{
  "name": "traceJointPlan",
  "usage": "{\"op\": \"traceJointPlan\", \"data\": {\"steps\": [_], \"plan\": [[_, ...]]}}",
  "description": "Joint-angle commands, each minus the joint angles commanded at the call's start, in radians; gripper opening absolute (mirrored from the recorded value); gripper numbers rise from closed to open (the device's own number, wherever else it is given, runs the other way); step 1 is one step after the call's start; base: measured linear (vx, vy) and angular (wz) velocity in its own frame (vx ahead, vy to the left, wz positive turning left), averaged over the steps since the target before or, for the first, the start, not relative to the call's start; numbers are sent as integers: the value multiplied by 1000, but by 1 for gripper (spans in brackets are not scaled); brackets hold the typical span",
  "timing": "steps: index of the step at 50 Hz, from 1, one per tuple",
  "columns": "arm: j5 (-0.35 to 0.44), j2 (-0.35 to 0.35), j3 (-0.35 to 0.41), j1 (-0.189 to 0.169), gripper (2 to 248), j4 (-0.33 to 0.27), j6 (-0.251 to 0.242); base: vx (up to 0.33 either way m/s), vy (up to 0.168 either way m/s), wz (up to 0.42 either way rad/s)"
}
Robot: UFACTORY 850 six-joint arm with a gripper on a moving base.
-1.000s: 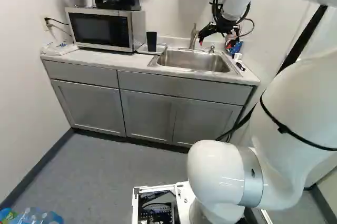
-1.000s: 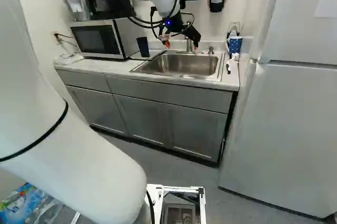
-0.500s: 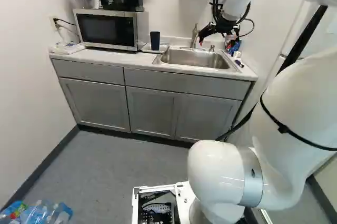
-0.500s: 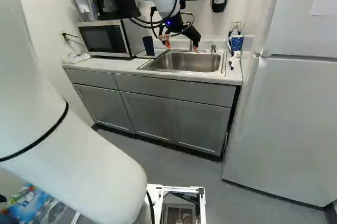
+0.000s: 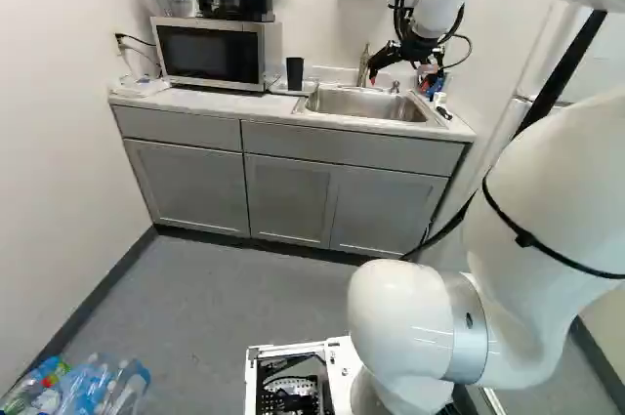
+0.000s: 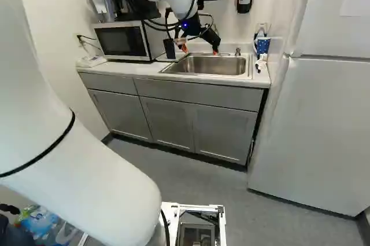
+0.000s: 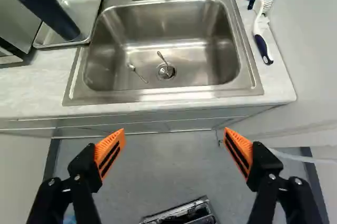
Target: Rinse the cup and place it in the tray
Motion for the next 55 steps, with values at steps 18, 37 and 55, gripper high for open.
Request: {"op": "traceJointPlan", "data": {"steps": [18, 37, 55], "plan": [[0, 0, 0, 0, 247, 0, 0, -110, 90, -8], [0, 0, 0, 0, 247, 0, 0, -44, 36, 6], [5, 1, 4, 1, 247, 0, 0, 0, 0, 0]]}}
